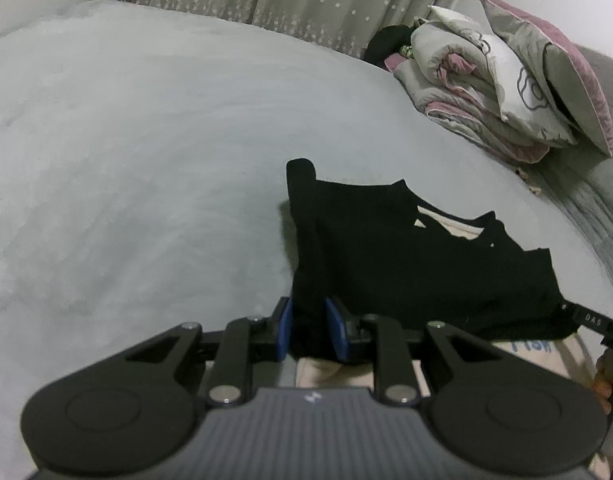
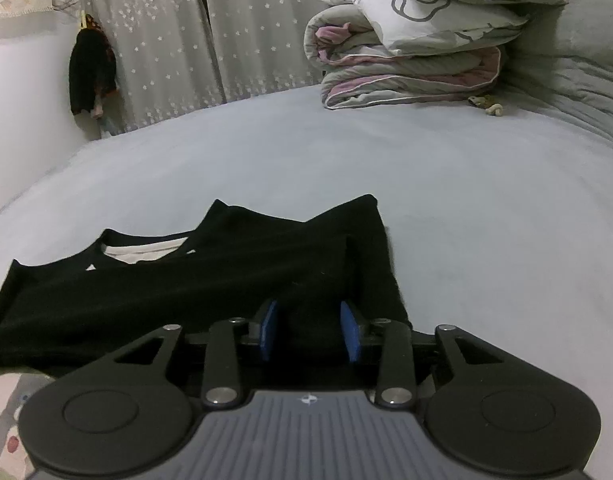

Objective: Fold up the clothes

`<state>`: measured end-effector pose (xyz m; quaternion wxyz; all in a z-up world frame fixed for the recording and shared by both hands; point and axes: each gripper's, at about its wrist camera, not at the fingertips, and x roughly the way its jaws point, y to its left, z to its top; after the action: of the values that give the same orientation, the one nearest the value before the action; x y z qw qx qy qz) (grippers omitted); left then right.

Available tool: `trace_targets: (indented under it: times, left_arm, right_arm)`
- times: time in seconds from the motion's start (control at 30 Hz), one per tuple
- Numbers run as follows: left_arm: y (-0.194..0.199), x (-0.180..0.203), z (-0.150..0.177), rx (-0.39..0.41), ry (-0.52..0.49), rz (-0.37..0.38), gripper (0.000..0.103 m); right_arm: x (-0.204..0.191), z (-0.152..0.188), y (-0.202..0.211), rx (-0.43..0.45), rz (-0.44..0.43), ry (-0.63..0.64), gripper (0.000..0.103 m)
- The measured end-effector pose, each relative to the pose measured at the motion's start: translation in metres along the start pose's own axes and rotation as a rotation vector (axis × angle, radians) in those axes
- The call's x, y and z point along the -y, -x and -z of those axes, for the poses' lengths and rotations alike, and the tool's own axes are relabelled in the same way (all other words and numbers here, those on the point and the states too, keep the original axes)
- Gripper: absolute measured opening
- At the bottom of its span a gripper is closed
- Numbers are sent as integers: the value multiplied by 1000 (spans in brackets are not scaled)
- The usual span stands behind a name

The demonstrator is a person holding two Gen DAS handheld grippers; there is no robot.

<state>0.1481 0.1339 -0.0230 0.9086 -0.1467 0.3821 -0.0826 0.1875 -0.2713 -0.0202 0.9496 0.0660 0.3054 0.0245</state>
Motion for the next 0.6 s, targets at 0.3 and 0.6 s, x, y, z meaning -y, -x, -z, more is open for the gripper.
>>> trace_targets:
  times: [0.3, 0.6]
  left_arm:
    - [-8, 1, 1, -19, 15, -21, 20]
    - [11, -4, 1, -60, 151, -8, 28]
  right_arm:
    - [8, 0, 5, -21, 4, -58, 36]
    - [22, 4, 55, -86, -9, -105, 38]
